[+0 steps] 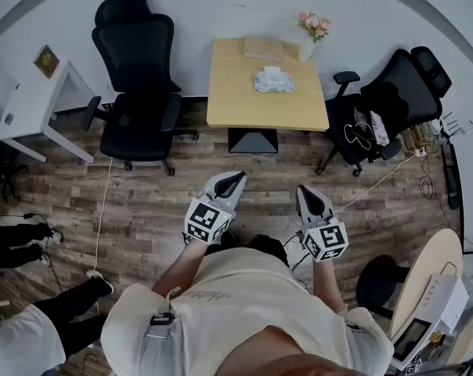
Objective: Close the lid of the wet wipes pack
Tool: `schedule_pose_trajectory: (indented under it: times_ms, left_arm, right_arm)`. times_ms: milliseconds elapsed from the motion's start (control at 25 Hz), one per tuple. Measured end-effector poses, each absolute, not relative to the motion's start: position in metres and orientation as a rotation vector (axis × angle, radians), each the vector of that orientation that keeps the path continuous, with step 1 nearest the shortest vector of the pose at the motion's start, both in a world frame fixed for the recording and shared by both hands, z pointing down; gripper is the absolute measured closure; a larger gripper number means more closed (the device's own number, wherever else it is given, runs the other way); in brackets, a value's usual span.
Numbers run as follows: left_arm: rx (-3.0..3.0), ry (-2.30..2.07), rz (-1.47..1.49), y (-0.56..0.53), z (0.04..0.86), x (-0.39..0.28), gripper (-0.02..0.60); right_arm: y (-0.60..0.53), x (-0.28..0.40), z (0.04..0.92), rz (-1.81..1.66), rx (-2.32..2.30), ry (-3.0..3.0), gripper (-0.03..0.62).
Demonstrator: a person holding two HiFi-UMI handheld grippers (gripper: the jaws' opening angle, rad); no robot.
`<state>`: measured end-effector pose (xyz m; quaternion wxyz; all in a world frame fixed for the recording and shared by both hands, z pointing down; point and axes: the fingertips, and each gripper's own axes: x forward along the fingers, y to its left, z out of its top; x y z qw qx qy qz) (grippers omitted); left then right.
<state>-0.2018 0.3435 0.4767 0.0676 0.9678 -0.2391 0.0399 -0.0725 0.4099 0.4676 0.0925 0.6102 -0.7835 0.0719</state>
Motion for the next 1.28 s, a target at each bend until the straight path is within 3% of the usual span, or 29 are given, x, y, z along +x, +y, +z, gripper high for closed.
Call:
schedule_pose_trajectory:
  times_ms: [640, 1280]
  left_arm:
    - [2.899, -0.663, 0.147, 0.311, 0.493, -0.204, 0.563]
    - [2.915, -0.620, 0.339, 0.209, 0.502, -0.125, 0.563]
  right_arm:
    - [0.390, -0.083, 0.476, 0.243, 1.789, -2.321, 0.592]
    - [0.270, -0.026, 0.506, 0.382, 1.727, -2.459, 0.592]
